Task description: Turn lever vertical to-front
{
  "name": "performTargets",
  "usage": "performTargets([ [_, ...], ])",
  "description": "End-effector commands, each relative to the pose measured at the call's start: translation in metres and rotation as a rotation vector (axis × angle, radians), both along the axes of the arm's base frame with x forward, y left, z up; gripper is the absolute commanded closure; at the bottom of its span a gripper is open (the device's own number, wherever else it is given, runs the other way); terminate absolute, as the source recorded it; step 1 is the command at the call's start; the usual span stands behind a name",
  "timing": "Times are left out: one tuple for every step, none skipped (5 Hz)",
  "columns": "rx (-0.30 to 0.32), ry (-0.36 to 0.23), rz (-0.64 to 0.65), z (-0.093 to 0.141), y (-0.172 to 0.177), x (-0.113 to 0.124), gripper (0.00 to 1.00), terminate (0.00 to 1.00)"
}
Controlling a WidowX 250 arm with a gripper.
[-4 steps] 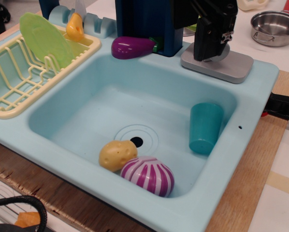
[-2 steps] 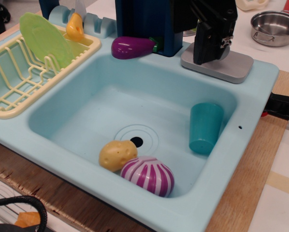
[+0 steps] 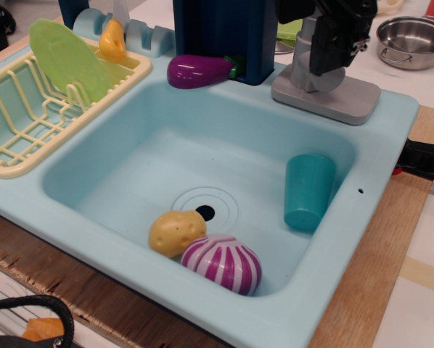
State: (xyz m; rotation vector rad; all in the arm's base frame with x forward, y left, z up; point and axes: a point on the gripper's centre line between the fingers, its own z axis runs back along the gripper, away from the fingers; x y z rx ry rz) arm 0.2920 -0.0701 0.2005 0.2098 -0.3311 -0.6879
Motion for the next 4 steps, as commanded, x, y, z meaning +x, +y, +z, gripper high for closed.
performTargets([
  [-0.005, -0.106, -0.026, 0.011, -0.014, 0.011, 0.00, 0.00],
  [-0.015, -0.117, -0.048, 0.009, -0.016, 0.019, 0.00, 0.00],
  [-0.032, -0.105, -0.055, 0.002, -0.017, 0.023, 0.00, 0.00],
  [-0.057, -0.082, -0.028, -0.008, -0.017, 0.020, 1.00, 0.00],
])
